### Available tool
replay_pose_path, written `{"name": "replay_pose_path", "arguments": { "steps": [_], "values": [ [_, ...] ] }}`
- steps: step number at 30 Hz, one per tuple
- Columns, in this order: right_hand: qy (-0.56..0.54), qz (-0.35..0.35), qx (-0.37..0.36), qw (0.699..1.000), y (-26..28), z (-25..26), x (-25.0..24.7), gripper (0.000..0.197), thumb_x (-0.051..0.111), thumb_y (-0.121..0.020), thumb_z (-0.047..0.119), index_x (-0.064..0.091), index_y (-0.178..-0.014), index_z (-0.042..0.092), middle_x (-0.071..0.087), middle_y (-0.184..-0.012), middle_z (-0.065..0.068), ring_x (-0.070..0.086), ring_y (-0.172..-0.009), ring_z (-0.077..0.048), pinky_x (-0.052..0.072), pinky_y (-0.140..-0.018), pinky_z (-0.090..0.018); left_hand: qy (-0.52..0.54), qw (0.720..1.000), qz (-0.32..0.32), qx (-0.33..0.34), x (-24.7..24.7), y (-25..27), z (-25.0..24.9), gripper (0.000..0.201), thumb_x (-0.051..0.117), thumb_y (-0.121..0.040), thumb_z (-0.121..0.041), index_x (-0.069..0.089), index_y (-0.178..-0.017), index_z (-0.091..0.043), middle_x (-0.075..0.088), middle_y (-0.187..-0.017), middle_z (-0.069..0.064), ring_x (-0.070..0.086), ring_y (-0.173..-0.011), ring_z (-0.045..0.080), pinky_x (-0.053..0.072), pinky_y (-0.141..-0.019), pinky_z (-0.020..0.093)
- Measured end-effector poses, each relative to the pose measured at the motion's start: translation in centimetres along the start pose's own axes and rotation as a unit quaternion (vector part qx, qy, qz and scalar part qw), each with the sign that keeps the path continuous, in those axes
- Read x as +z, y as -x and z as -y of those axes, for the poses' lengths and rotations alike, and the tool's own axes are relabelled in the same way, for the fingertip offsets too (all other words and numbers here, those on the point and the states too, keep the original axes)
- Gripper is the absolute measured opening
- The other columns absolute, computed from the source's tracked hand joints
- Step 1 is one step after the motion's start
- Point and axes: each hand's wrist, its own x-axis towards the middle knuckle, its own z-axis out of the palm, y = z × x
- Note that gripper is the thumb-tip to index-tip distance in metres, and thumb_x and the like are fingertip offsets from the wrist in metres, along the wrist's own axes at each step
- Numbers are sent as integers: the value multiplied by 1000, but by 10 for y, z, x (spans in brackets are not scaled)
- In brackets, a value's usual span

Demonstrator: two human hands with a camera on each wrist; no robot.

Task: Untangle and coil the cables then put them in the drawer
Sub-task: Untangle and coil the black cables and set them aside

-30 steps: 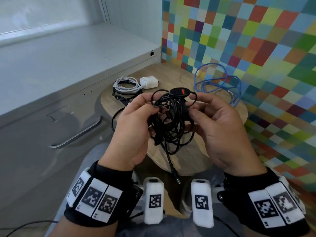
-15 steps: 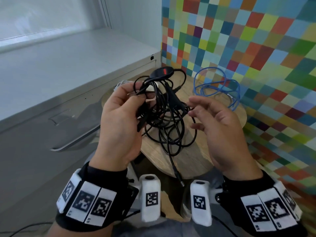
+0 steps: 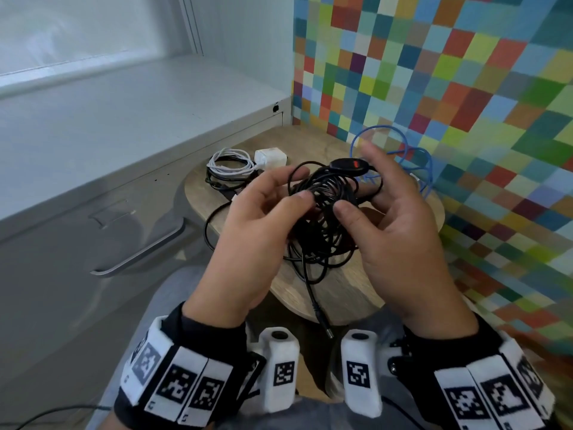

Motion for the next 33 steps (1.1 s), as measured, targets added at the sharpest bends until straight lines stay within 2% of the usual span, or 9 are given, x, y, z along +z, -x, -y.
{"name": "replay_pose_path", "arguments": {
  "steps": [3, 6, 10, 14, 18, 23, 27, 30, 33],
  "values": [
    [43, 13, 10, 999, 0, -2, 3, 65, 69, -97, 25, 42, -154, 41, 65, -120, 20, 69, -111, -10, 60, -94, -36, -57, 998, -20, 33, 3, 0, 2, 24, 68, -94, -17, 70, -117, -11, 77, -96, 2, 72, -89, 14, 60, -82, 31],
    [97, 25, 20, 995, 1, -6, 5, 71, 67, -86, 47, 43, -153, 44, 56, -135, 16, 63, -119, -9, 56, -101, -42, -82, 993, -53, 66, 3, -1, 4, 10, 64, -99, -15, 73, -104, -14, 72, -78, -6, 67, -75, 7, 55, -72, 23],
    [101, 34, 21, 994, -1, -7, 5, 59, 69, -96, 26, 49, -152, 35, 65, -124, 13, 63, -110, 0, 59, -93, -32, -95, 988, -83, 84, 2, -3, 7, 11, 63, -101, -15, 74, -96, -16, 66, -68, -4, 62, -66, 7, 52, -66, 21],
    [23, 41, 39, 998, -1, -7, 5, 54, 67, -95, 4, 58, -145, 21, 75, -117, 7, 70, -108, -3, 56, -85, -17, -106, 987, -82, 90, 2, -4, 9, 12, 63, -101, -15, 74, -96, -16, 67, -71, 0, 63, -69, 11, 54, -68, 26],
    [-20, 41, 37, 998, 0, -9, 5, 52, 72, -91, 0, 64, -138, 22, 77, -113, 3, 71, -110, -9, 57, -90, -23, -123, 985, -73, 93, 1, -5, 12, 14, 61, -103, -16, 74, -98, -15, 74, -85, 12, 67, -77, 19, 59, -76, 45],
    [-92, 29, 46, 994, -2, -13, 7, 61, 78, -83, -7, 67, -133, 27, 74, -107, 9, 73, -108, -12, 60, -86, -27, -132, 984, -56, 104, 0, -6, 13, 14, 60, -102, -13, 73, -99, -17, 76, -87, 0, 70, -81, 11, 58, -76, 28],
    [-147, -24, 46, 988, -7, -14, 7, 43, 70, -86, -14, 76, -114, 18, 75, -97, -1, 72, -96, -16, 58, -87, -29, -141, 982, -50, 111, 0, -6, 15, 12, 60, -102, -11, 73, -104, -11, 76, -90, 2, 70, -81, 8, 56, -72, 22],
    [-168, -23, 57, 984, -8, -15, 6, 38, 67, -87, -15, 75, -110, 14, 76, -93, -2, 71, -92, -18, 58, -88, -32, -142, 982, -50, 112, 0, -7, 17, 12, 62, -101, -10, 72, -105, -13, 76, -93, 3, 70, -84, 10, 56, -75, 24],
    [-125, -12, 47, 991, -5, -15, 8, 43, 73, -84, -14, 75, -111, 20, 77, -93, -5, 72, -90, -17, 60, -83, -31, -130, 983, -49, 119, 0, -7, 18, 11, 64, -100, -11, 73, -105, -13, 77, -97, 6, 73, -92, 20, 59, -83, 34]
  ]
}}
